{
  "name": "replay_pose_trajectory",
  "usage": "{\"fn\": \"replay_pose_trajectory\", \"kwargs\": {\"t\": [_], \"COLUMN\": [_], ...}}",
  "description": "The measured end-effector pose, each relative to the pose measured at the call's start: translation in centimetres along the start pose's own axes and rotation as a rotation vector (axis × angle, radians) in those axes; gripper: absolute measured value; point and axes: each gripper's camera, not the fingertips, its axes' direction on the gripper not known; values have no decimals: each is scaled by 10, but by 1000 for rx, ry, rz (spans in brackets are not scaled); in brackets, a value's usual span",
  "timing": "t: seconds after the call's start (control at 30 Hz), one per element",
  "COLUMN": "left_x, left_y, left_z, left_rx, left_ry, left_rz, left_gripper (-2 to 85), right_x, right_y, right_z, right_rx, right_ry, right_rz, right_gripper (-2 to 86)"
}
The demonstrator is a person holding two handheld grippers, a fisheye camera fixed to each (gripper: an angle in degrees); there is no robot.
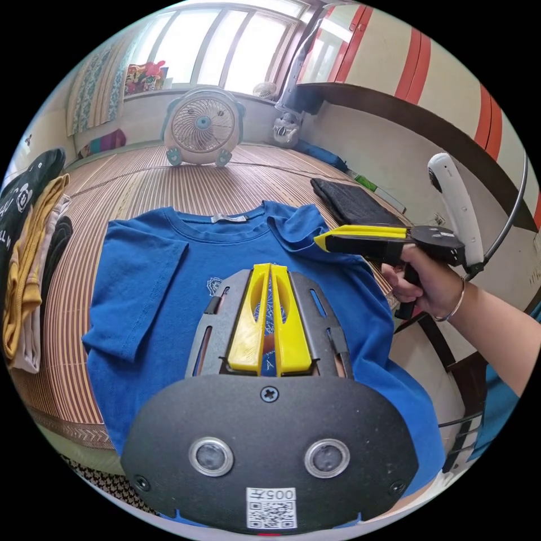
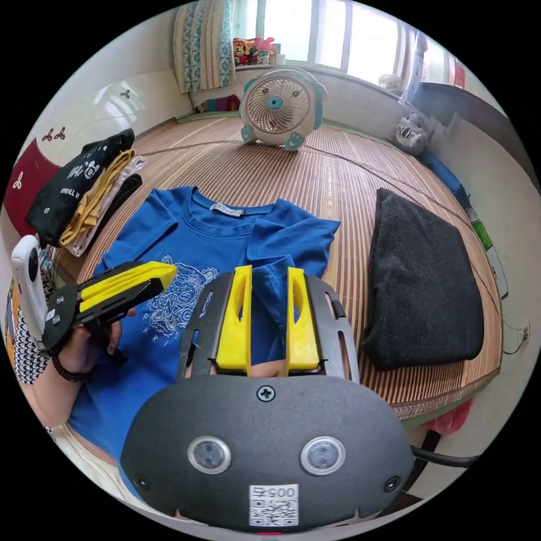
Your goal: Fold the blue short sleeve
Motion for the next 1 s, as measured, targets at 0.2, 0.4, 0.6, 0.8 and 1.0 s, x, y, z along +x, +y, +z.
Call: {"fn": "replay_pose_trajectory", "kwargs": {"t": [0.2, 0.4, 0.6, 0.8, 1.0], "left_x": [0, 1, 3, 3, 6], "left_y": [-1, 0, 0, -2, -4], "left_z": [2, 3, 4, 5, 7], "left_rx": [-3, 0, -2, -10, -18], "left_ry": [2, -3, -7, 10, 9], "left_rz": [5, 9, 17, 32, 55], "left_gripper": [-5, -6, -6, -6, -6], "right_x": [-3, -10, -12, -11, -8], "right_y": [5, 7, -7, -24, -24], "right_z": [-19, -49, -39, -7, -19], "right_rx": [55, 67, 30, -30, -30], "right_ry": [50, 56, 59, 76, 63], "right_rz": [8, -44, -56, -34, -50], "right_gripper": [-4, 9, 60, 44, -3]}}
